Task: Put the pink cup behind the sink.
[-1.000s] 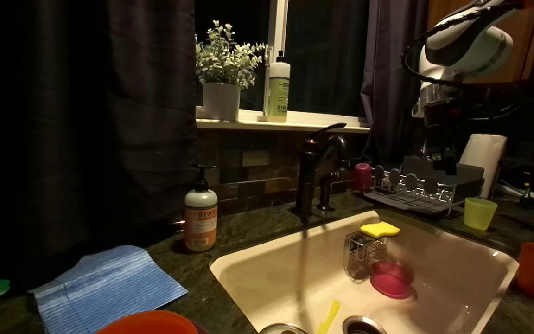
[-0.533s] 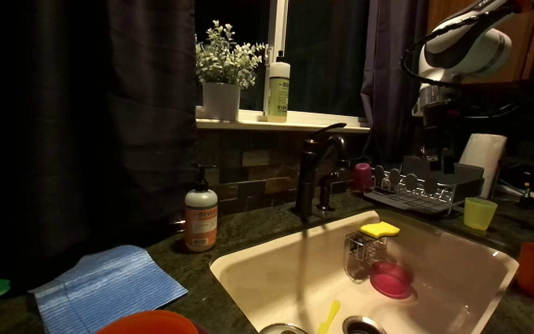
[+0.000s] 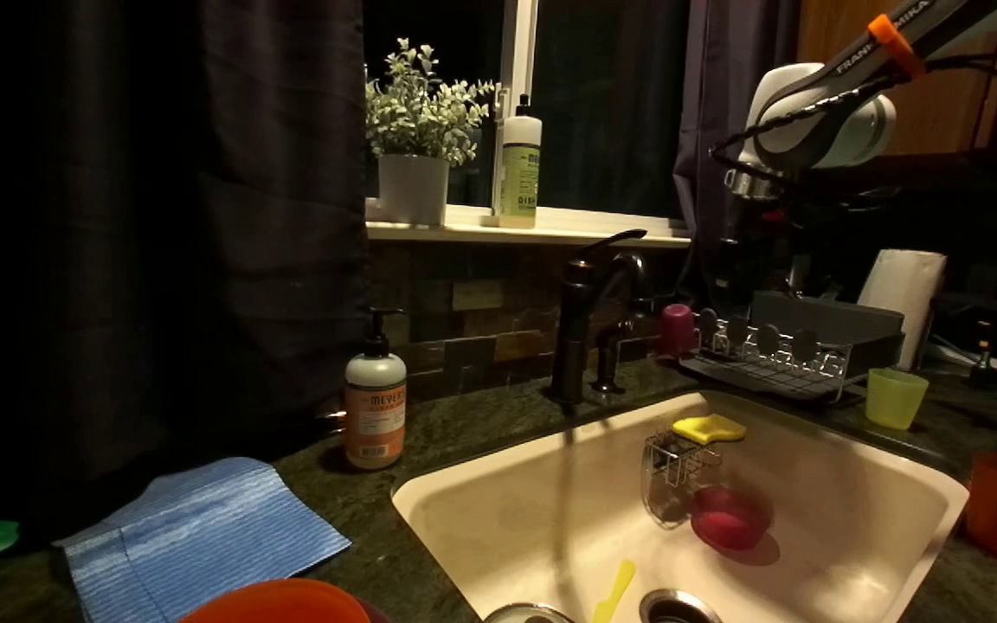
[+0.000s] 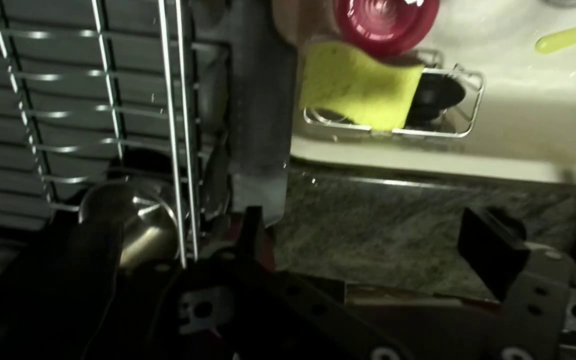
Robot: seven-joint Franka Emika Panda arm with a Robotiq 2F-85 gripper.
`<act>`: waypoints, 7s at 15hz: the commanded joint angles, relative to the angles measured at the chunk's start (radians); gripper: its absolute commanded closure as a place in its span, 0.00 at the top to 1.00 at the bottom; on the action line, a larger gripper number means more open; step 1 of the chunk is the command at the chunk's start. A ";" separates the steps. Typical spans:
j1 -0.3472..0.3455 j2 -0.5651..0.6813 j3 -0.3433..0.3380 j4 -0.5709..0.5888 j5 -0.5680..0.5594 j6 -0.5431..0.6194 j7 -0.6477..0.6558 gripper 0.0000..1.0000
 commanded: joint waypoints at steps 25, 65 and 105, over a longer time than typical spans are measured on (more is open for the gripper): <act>-0.009 0.517 -0.023 0.472 -0.193 0.072 0.264 1.00; 0.026 0.326 -0.004 0.507 -0.167 -0.104 0.265 0.43; 0.058 0.335 0.071 0.508 -0.957 0.196 0.471 1.00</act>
